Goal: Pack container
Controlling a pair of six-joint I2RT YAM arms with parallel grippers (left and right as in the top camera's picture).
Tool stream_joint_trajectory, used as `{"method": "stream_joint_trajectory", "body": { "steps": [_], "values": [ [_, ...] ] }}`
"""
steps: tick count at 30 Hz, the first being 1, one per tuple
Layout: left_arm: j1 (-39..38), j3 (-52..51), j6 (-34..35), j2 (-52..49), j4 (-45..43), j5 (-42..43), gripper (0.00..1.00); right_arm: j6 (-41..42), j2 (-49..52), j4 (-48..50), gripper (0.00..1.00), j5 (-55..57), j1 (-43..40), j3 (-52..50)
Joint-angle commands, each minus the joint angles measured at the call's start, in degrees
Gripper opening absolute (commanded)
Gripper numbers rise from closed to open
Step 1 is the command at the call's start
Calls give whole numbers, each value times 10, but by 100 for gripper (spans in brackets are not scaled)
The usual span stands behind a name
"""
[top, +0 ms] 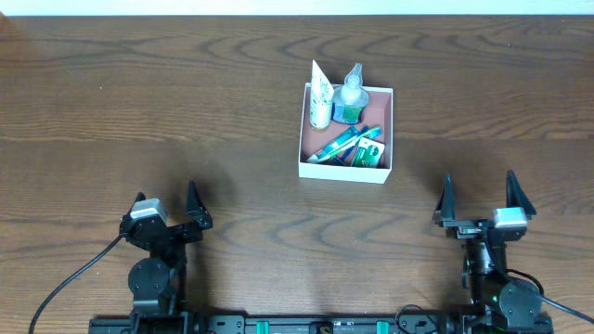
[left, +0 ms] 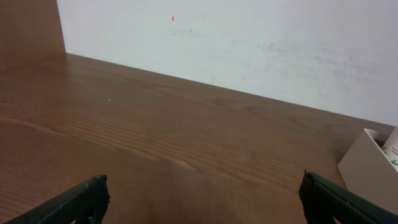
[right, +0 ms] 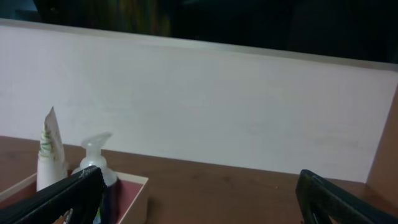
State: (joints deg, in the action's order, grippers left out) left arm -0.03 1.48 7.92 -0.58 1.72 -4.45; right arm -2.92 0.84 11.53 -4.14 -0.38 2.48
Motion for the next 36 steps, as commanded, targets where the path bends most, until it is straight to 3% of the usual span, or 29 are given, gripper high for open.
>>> {"method": "stream_joint_trajectory", "body": {
  "steps": [1, 7, 13, 36],
  "values": [
    [3, -12, 3, 3, 21, -5, 98, 7, -5, 11, 99, -8, 6, -23],
    [3, -12, 3, 3, 21, -5, 98, 5, -5, -28, 99, -8, 6, -22],
    [3, -12, 3, 3, 21, -5, 98, 8, -5, -151, 99, -9, 6, -22],
    [3, -12, 3, 3, 21, -5, 98, 7, -5, -154, 99, -8, 5, -22]
  ]
}}
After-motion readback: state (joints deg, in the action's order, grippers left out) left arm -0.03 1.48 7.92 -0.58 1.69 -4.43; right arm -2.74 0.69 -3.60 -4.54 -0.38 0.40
